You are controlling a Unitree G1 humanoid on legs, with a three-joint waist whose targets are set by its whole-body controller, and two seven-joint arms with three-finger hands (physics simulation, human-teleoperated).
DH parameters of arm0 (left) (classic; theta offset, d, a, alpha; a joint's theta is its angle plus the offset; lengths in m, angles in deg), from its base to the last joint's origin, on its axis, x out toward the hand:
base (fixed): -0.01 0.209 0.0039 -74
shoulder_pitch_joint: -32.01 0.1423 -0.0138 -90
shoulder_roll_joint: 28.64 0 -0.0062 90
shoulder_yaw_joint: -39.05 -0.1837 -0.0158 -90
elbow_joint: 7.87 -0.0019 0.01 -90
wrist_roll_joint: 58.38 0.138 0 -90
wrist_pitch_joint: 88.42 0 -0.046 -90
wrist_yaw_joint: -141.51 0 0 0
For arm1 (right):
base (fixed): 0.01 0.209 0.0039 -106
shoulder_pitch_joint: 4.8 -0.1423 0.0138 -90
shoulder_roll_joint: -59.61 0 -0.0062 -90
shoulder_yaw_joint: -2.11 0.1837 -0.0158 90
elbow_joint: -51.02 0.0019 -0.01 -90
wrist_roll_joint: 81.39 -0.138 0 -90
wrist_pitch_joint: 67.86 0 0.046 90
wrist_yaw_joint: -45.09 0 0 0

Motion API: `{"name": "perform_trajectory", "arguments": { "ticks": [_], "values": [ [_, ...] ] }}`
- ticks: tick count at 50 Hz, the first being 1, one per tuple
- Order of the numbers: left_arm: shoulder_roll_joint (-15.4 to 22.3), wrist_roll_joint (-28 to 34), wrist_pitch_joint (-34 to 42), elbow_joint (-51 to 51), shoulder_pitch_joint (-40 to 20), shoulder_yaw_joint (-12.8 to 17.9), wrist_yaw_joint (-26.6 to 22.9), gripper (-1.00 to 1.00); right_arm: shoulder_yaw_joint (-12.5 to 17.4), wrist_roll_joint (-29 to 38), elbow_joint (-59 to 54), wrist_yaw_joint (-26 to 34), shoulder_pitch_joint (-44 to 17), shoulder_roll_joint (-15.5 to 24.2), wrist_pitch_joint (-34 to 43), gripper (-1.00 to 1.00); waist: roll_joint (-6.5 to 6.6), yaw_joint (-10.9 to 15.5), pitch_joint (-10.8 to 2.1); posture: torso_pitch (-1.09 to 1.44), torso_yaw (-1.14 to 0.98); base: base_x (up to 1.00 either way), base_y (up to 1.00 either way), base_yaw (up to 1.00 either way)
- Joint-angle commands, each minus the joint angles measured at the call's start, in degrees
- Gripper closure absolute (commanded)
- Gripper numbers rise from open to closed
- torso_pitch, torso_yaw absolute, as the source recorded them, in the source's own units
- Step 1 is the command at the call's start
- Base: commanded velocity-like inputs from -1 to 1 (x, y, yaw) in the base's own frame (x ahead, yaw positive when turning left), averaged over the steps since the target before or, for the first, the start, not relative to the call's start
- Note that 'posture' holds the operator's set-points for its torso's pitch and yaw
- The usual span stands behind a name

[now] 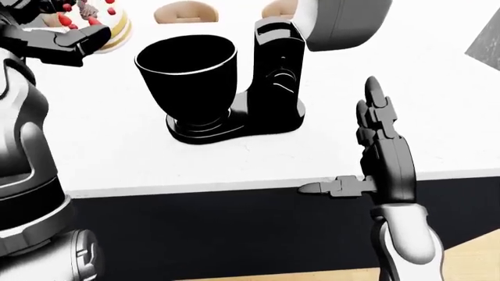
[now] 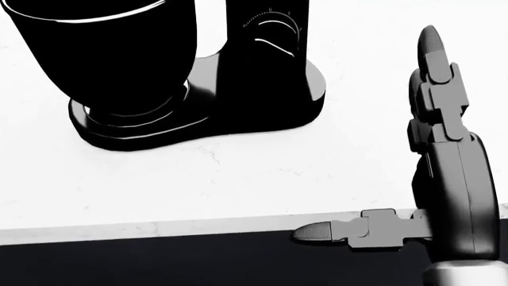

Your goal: Place the cake in the stand mixer bowl.

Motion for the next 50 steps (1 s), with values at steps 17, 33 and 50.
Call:
{"name": "perform_trajectory", "arguments": {
  "ticks": [17, 33, 50],
  "values": [
    [-3.52, 2.14, 0.00, 2.63, -4.61, -1.36, 0.27, 1.00, -0.21, 0.22, 1.91, -0.16, -0.75, -0.05, -1.89, -1.00, -0.09, 0.14, -1.43, 0.00, 0.00, 0.00, 0.00, 0.00],
    [-5.50, 5.58, -2.33, -2.84, -11.06, -4.12, -1.46, 1.00, -0.02, 0.13, 2.45, -0.03, -0.74, 0.00, -1.63, -1.00, -0.44, 0.24, -1.43, 0.00, 0.00, 0.00, 0.00, 0.00],
    [-9.86, 8.75, -5.24, -8.46, -15.58, -6.59, -2.85, 1.00, 0.34, 0.27, 3.63, 0.06, -0.97, 0.17, -0.65, -1.00, -0.81, 0.27, -1.37, 0.00, 0.00, 0.00, 0.00, 0.00]
  ]
}}
